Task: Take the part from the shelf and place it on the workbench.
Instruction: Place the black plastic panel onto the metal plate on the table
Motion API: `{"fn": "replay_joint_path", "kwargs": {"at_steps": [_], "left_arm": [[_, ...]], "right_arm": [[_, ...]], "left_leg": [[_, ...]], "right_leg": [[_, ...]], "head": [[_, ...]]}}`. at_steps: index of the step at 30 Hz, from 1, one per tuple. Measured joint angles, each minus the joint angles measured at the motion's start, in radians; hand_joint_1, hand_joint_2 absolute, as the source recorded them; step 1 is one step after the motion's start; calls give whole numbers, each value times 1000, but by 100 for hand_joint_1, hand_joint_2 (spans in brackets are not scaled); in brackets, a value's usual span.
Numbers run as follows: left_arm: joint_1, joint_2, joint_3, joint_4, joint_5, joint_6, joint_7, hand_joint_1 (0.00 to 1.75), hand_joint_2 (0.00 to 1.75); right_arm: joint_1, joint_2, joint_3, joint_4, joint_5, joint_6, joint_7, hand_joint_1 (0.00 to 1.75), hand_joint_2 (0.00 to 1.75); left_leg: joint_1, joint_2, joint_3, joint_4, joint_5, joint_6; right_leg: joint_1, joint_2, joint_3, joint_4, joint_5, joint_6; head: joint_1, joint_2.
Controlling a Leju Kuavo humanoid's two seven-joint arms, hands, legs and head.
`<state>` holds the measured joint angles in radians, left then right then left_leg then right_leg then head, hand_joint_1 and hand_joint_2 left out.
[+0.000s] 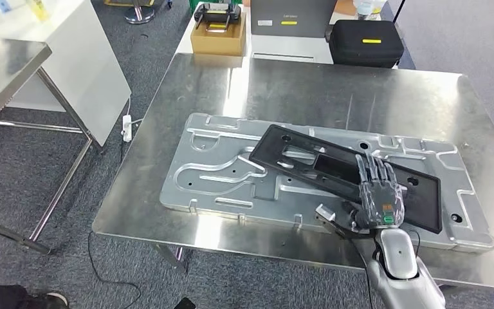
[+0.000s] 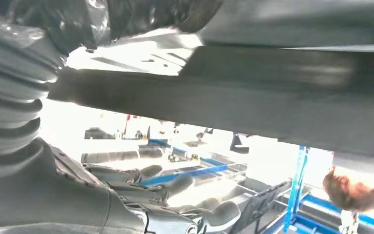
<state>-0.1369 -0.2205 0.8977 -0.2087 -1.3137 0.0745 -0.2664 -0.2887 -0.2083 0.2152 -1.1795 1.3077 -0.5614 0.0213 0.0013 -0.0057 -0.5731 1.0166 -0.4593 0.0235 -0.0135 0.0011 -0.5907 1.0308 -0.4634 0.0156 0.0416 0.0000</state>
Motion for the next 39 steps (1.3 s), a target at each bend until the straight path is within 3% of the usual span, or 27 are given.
{"fn": "replay_joint_path", "kwargs": {"at_steps": [2,3,6,7,8,9,12,14,16,18,19,22,23,24,25,27,29,32,33,35,37,38,39], "left_arm": [[3,0,0,0,5,4,0,0,0],[5,1,0,0,8,5,-1,0,0],[11,1,1,0,16,10,-6,0,0],[14,1,1,0,20,14,-10,0,0],[17,1,2,0,25,19,-15,0,0],[20,1,3,0,31,25,-21,0,0],[25,4,7,0,46,40,-30,0,0],[28,6,11,0,51,54,-31,0,0],[34,7,15,0,53,74,-30,0,0],[40,7,19,0,54,98,-28,0,0],[41,6,21,0,54,110,-26,0,0],[43,6,25,0,52,137,-15,0,0],[45,6,26,0,51,143,-12,0,0],[45,5,27,0,51,147,-10,0,0],[45,5,27,0,51,150,-9,0,0],[45,3,27,0,51,151,-9,0,0],[45,3,28,0,51,150,-8,0,0],[46,2,29,0,54,149,-8,0,0],[46,2,30,0,56,150,-8,0,0],[48,1,31,0,59,151,-7,0,0],[50,1,33,0,61,152,-6,0,0],[52,1,33,0,62,152,-4,0,0],[53,1,33,0,62,153,-4,0,0]], "right_arm": [[32,0,0,-49,-4,-14,-6,0,0],[48,0,0,-79,-5,-20,-9,0,0],[97,-1,-4,-170,-6,-29,-18,0,0],[116,-2,-7,-199,-7,-30,-23,0,0],[138,-5,-10,-232,-8,-34,-28,0,0],[163,-10,-14,-271,-10,-42,-34,0,0],[249,-24,-33,-404,-22,-76,-49,0,0],[304,-29,-48,-485,-37,-102,-63,0,0],[355,-25,-63,-564,-64,-120,-108,0,0],[398,0,-89,-641,-105,-129,-204,0,0],[415,24,-106,-676,-134,-131,-266,0,0],[456,131,-165,-767,-251,-132,-461,0,0],[466,168,-185,-791,-289,-132,-512,0,0],[473,201,-204,-810,-320,-132,-549,0,0],[477,228,-220,-828,-339,-132,-570,0,0],[481,268,-243,-853,-374,-132,-591,0,87],[487,300,-255,-870,-444,-132,-604,0,175],[498,326,-263,-881,-568,-132,-590,0,175],[501,328,-263,-881,-591,-132,-580,0,175],[508,330,-263,-881,-610,-132,-566,0,175],[515,331,-263,-880,-618,-132,-560,0,175],[518,331,-263,-878,-621,-132,-560,0,175],[521,331,-263,-877,-624,-132,-560,0,175]], "left_leg": [[1,0,-3,7,-10,-10],[2,0,-14,33,-29,-16],[5,0,-93,215,-126,-26],[6,0,-117,268,-145,-28],[6,0,-127,289,-144,-28],[6,0,-116,267,-123,-26],[3,0,-19,68,-29,-12],[0,-1,12,2,-16,-4],[0,-1,16,-4,-15,3],[4,1,21,-15,-9,15],[7,2,24,-19,-6,21],[6,5,24,-19,-6,26],[6,5,24,-18,-7,26],[7,5,24,-17,-7,25],[7,5,24,-15,-8,23],[6,3,23,-6,-14,15],[3,3,20,1,-18,4],[4,3,19,3,-20,-13],[5,3,13,17,-34,-18],[8,3,-21,101,-96,-26],[9,3,-72,228,-164,-31],[9,3,-85,268,-177,-32],[9,3,-80,271,-170,-31]], "right_leg": [[-4,-1,1,-5,3,-12],[-6,-1,2,-7,5,-19],[-6,-3,1,-8,5,-30],[-5,-3,1,-8,4,-31],[-4,-3,2,-8,3,-31],[-3,-3,4,-7,2,-31],[0,-2,11,-6,-4,-25],[2,-1,11,-5,-5,-16],[2,0,11,-6,-6,-5],[1,0,5,16,-25,4],[0,0,-10,52,-50,8],[-3,-1,-92,235,-139,16],[-4,-1,-107,266,-143,18],[-5,-1,-104,259,-128,20],[-8,-1,-80,212,-96,20],[-8,-1,-13,76,-38,16],[-4,1,18,8,-20,7],[-3,2,15,3,-14,-12],[-5,2,14,0,-10,-20],[-8,-1,9,-4,-3,-31],[-6,-3,0,-4,2,-36],[-5,-4,-3,-3,4,-36],[-4,-4,-6,-1,6,-35]], "head": [[0,0],[0,0],[-1,0],[0,0],[-1,0],[-1,0],[0,0],[0,0],[0,0],[0,0],[0,0],[1,0],[1,0],[1,0],[1,0],[1,0],[0,0],[0,0],[0,0],[-1,0],[-1,0],[-1,0],[-1,0]]}}
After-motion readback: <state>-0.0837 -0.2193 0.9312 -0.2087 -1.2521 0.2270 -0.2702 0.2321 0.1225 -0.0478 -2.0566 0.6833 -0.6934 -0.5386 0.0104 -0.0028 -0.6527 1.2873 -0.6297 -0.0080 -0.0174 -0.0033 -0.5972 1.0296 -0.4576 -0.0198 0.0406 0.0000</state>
